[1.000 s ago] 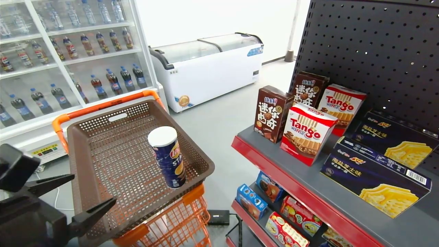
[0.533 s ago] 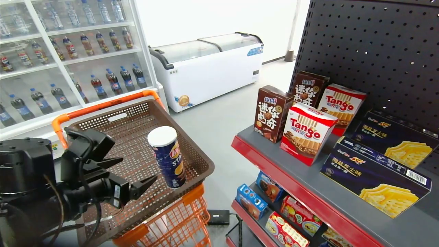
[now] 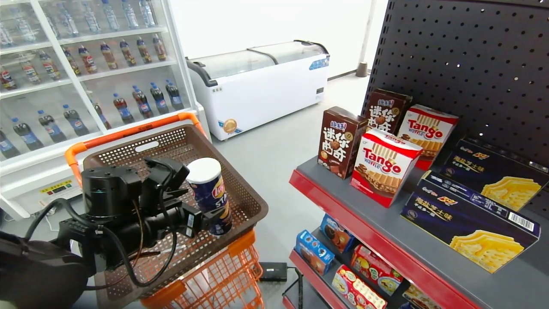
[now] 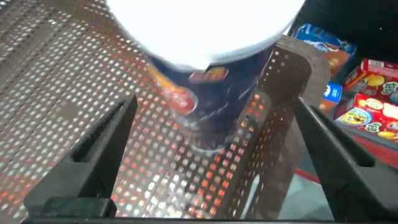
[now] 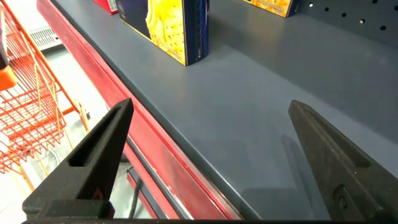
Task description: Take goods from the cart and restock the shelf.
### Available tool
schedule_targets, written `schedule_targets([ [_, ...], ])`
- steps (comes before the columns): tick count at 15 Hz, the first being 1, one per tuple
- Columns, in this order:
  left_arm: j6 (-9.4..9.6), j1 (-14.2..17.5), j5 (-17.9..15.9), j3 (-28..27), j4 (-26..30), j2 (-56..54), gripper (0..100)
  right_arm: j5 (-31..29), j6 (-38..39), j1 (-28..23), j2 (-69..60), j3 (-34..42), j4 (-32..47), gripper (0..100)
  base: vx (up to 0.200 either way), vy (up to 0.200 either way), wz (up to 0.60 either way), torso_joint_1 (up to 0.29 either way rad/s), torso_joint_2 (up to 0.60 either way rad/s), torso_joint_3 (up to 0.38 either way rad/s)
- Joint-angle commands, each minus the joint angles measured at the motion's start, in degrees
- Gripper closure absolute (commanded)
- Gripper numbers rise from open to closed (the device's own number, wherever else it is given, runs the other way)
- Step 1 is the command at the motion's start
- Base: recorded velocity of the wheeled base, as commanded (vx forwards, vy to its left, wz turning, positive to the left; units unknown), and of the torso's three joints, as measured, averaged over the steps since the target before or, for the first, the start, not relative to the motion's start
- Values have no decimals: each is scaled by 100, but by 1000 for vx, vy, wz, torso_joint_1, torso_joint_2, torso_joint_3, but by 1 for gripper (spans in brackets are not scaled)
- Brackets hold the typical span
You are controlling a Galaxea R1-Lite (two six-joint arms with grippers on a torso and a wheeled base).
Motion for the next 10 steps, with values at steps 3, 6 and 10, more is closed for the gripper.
schedule_targets([
  [3, -36, -43, -2, -343, -484, 797, 0, 1, 2, 0, 7, 0, 0, 0, 0, 0, 0, 0, 0, 0],
  [6, -36, -43, -2, -484, -669, 1087, 0, 1, 2, 0, 7, 0, 0, 0, 0, 0, 0, 0, 0, 0],
  [10, -36, -43, -2, -633, -923, 1377, 0, 1, 2, 0, 7, 0, 0, 0, 0, 0, 0, 0, 0, 0],
])
